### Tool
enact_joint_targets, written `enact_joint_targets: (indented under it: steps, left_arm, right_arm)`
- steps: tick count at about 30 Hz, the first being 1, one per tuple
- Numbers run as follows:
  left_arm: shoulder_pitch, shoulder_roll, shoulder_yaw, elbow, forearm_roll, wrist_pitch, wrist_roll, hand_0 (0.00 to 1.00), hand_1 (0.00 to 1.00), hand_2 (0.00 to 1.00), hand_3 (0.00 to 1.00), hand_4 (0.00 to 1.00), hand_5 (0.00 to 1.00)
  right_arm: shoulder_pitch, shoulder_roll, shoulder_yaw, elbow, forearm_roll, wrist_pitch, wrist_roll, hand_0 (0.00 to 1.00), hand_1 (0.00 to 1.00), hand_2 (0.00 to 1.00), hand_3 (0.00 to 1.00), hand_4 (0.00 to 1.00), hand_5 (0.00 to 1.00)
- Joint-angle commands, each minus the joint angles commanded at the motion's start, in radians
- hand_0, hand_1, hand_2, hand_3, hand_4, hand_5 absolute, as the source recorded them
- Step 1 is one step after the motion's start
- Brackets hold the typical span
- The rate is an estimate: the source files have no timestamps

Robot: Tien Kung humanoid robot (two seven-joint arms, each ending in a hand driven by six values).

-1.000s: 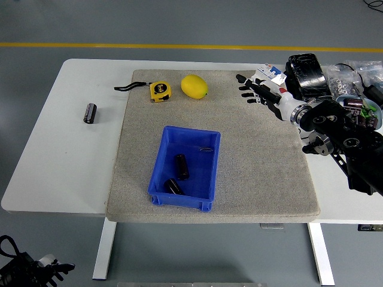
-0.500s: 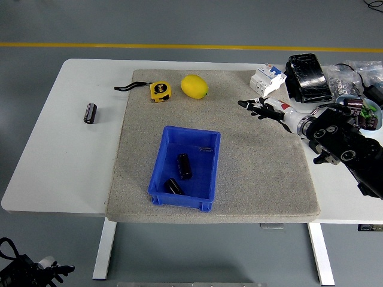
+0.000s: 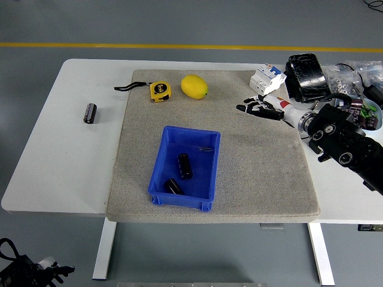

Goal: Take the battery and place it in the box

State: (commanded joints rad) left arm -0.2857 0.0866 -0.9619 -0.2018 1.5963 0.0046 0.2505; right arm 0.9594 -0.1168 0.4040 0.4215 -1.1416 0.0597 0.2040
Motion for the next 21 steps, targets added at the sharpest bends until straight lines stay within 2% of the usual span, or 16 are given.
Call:
enact_joint_targets:
  steps: [5,21]
  left_arm:
    - [0.002,0.0,-0.002,0.001,0.002,0.0,0.0,0.557,0.518,0.604,0.599,0.584,0.635]
    - [0.007,-0.003,-0.004,0.001,-0.002,0.004,0.0,0.557,0.522,0.607,0.599,0.583,0.636]
  right_arm:
    - [0.002,0.0,0.002,0.001,-0.078,-0.015,0.017,0.875,0.832,0.833,0.831,0.998,0.881]
    - [-0.003,0.006,-0.017,0.007,-0.135,-0.01,0.019,0.878,0.83,0.829,0.829,0.998,0.886]
